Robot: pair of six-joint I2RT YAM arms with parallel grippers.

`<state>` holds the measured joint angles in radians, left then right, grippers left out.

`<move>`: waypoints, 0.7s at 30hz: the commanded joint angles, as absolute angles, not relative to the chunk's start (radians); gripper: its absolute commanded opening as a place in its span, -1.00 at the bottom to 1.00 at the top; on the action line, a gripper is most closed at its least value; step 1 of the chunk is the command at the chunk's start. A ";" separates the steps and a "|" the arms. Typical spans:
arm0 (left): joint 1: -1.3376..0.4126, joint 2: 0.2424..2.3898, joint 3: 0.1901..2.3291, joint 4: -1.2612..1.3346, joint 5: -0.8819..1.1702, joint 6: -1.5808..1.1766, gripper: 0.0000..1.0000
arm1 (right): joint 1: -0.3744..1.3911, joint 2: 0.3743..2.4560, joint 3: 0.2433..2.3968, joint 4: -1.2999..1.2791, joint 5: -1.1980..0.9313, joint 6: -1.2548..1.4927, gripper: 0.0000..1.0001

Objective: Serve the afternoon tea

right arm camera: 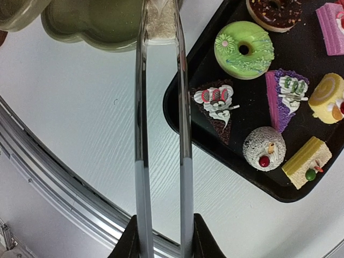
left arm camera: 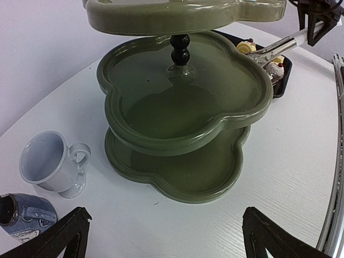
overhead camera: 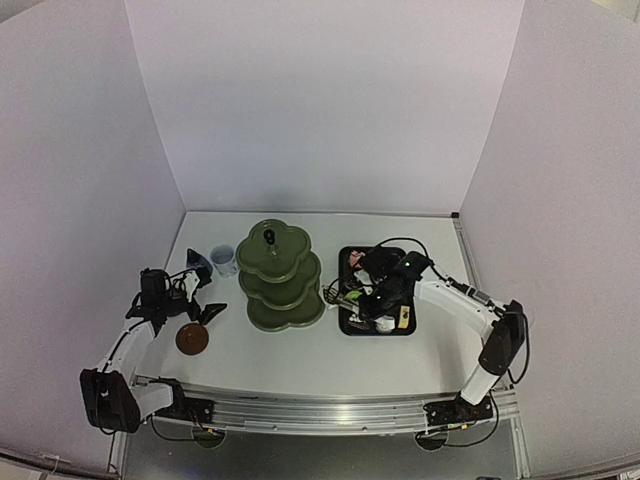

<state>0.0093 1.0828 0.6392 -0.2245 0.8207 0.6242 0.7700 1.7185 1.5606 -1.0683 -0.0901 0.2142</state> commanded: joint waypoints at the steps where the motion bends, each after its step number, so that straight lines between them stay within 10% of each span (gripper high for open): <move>1: 0.006 1.070 0.650 -0.203 0.840 0.615 0.99 | 0.786 1.794 1.636 -1.003 -0.114 0.204 -1.00; 21: 0.006 1.057 0.643 -0.216 0.810 0.642 0.99 | 0.808 2.006 1.805 -0.951 -0.087 0.133 -0.93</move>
